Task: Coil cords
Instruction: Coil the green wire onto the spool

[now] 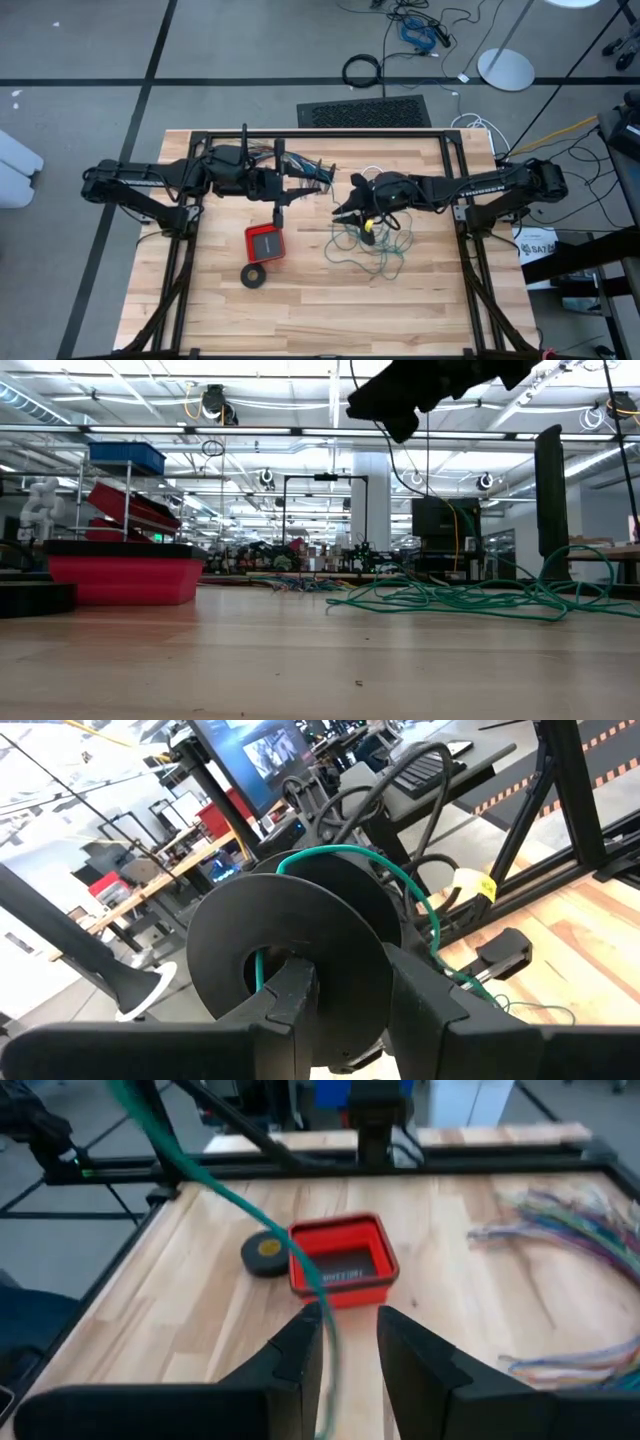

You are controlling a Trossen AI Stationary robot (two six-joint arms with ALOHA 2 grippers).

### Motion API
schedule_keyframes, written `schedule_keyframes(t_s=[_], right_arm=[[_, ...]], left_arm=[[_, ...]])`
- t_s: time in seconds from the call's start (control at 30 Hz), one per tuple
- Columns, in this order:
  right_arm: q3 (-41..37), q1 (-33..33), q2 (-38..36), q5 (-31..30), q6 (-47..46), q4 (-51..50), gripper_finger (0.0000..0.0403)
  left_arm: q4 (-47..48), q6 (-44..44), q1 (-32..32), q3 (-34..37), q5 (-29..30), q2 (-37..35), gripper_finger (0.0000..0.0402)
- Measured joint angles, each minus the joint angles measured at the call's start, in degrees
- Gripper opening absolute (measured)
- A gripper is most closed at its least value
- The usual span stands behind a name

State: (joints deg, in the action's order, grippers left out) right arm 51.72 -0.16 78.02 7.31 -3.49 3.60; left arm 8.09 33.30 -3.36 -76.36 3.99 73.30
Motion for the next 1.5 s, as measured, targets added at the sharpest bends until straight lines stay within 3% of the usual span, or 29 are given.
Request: schedule_keyframes(t_s=[0.67, 0.9, 1.5], right_arm=[[0.0, 1.3, -1.6, 0.3, -0.3, -8.5, 0.0083], [0.0, 2.6, -1.3, -1.4, 2.3, -7.9, 0.0011], [0.1, 2.9, 8.1, -2.5, 6.6, 8.4, 0.0000]], left_arm=[[0.0, 0.0, 0.0, 0.0, 0.0, 0.0, 0.0098], [-1.1, 0.0, 0.0, 0.0, 0.0, 0.0, 0.0098], [-10.8, -4.6, 0.7, 0.0, -5.3, 2.4, 0.0098]])
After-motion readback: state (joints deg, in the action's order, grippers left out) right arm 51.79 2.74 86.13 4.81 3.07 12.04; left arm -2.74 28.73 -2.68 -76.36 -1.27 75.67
